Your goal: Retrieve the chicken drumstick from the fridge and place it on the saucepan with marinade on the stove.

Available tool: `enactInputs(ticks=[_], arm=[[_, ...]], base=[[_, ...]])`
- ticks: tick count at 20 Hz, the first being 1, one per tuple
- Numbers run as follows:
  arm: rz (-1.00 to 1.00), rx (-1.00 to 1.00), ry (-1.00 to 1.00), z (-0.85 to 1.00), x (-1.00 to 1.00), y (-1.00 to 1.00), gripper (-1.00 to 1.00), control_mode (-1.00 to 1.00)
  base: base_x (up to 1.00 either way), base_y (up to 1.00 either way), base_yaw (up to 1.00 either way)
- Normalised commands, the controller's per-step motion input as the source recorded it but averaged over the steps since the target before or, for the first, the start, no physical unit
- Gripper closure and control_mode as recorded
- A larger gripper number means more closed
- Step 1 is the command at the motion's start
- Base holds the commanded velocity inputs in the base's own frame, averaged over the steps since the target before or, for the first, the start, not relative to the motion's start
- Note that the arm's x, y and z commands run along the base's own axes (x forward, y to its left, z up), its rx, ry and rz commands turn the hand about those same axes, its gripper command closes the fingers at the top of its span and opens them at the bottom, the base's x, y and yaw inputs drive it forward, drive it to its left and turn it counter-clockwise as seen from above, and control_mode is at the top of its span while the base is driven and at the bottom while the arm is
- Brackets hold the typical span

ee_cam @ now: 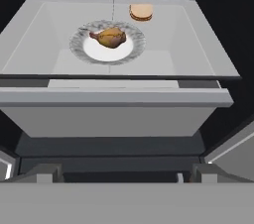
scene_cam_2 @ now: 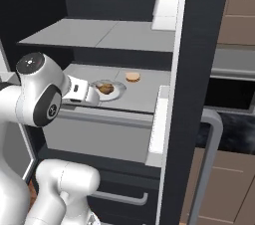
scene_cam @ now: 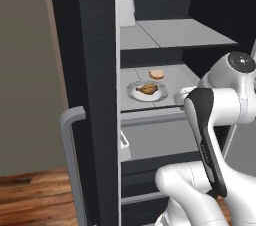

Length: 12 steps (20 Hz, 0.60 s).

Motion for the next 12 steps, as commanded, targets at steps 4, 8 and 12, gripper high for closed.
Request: enactInputs(ticks=[4, 8, 12], arm=[[0.0, 0.0, 0.0, 0.0, 0.0, 0.0, -1.0, 1.0], [0.0, 0.0, 0.0, 0.0, 0.0, 0.0, -1.0, 1.0], [0.0, 0.0, 0.0, 0.0, 0.02, 0.0, -1.0, -1.0]], base=[[0.09, 0.0, 0.0], [0.3, 0.0, 0.0], [0.15, 0.0, 0.0]])
